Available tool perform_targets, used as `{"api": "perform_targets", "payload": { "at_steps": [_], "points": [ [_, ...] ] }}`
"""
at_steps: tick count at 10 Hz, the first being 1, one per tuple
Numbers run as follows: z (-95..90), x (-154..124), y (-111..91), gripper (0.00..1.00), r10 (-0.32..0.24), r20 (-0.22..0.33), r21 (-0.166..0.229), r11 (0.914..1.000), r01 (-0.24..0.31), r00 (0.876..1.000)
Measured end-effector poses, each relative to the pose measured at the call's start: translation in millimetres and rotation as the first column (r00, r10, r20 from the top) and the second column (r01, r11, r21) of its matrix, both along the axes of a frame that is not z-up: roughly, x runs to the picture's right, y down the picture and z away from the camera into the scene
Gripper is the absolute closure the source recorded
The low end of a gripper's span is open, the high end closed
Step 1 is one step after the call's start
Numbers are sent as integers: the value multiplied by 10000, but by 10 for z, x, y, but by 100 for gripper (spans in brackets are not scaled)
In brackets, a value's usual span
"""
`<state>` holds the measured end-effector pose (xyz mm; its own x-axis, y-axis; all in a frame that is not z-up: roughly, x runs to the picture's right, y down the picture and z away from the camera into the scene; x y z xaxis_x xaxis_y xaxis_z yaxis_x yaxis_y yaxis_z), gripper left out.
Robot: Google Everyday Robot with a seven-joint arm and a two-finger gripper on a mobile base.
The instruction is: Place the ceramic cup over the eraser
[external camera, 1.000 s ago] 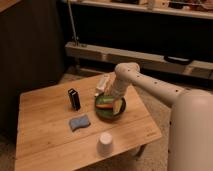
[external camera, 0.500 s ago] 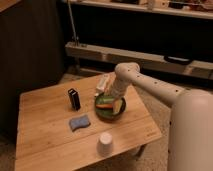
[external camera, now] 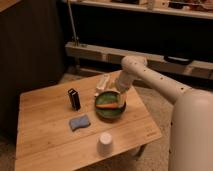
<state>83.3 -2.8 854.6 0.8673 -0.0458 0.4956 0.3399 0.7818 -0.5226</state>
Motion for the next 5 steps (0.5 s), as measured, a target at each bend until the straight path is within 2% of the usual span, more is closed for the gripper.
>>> {"api": "perform_targets", "payload": {
  "at_steps": [2, 3, 5],
  "points": [
    [-131, 148, -474, 20, 189, 340, -156, 9997, -184, 9992],
    [-177, 170, -616, 20, 218, 523, -341, 9992, -200, 9984],
    [-293, 171, -743, 20, 281, 730, -691, 9973, -231, 9969]
  ]
}}
